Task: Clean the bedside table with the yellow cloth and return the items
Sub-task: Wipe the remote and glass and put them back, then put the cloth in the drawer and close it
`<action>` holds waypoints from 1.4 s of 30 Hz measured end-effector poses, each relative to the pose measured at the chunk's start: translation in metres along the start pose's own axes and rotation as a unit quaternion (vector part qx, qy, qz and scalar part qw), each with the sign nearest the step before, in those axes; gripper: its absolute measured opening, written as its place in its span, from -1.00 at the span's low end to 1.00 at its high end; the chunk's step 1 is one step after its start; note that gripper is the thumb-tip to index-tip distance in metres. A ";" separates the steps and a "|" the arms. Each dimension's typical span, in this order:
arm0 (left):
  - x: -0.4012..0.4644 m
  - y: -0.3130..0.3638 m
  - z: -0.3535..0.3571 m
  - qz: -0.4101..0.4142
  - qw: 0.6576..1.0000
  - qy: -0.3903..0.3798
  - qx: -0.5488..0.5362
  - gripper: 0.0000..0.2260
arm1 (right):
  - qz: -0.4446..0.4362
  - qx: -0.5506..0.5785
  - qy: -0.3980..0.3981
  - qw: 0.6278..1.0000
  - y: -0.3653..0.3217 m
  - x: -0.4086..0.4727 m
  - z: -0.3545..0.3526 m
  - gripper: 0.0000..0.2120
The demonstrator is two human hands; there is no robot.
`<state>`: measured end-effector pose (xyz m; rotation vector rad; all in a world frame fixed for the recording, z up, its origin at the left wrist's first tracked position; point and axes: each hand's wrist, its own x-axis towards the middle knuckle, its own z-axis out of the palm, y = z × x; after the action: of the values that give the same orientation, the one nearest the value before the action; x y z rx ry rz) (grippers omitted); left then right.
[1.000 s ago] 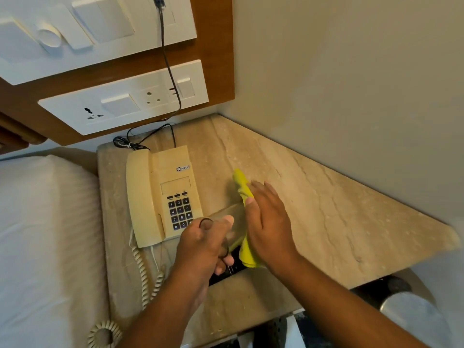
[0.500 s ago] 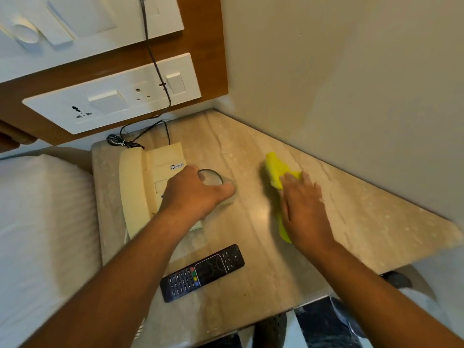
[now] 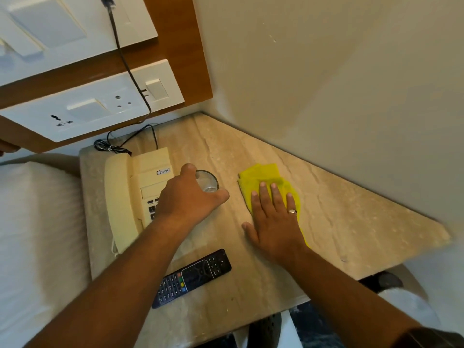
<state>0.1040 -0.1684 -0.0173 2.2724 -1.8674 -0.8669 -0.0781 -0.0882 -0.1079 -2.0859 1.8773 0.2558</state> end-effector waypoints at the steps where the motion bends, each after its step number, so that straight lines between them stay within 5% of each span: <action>1: 0.001 0.000 0.000 0.001 1.000 -0.004 0.001 -0.34 | -0.001 0.001 0.001 1.000 0.000 0.000 0.000 -0.27; 11: -0.012 -0.004 0.000 0.031 0.999 0.037 0.014 0.09 | 0.011 0.054 0.055 0.997 -0.002 -0.015 -0.003 -0.21; 14: -0.054 -0.036 0.003 0.066 0.990 0.115 0.045 0.05 | 0.006 0.058 0.075 0.995 -0.024 -0.055 0.005 -0.20; 20: -0.172 -0.148 0.036 0.021 0.994 0.063 0.085 0.01 | -0.007 0.065 0.076 0.995 -0.081 -0.153 0.036 -0.27; 31: -0.227 -0.231 0.091 0.047 0.980 0.048 0.186 -0.10 | -0.036 0.089 -0.170 0.981 -0.145 -0.250 0.123 -0.18; 42: -0.183 -0.236 0.139 0.067 0.964 0.171 0.192 -0.07 | -0.098 -0.038 -0.170 0.980 -0.136 -0.176 0.157 -0.26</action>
<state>0.2290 0.1009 -0.1599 2.2644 -2.1262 -0.0814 0.0480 0.1428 -0.1776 -2.0987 1.4763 0.6022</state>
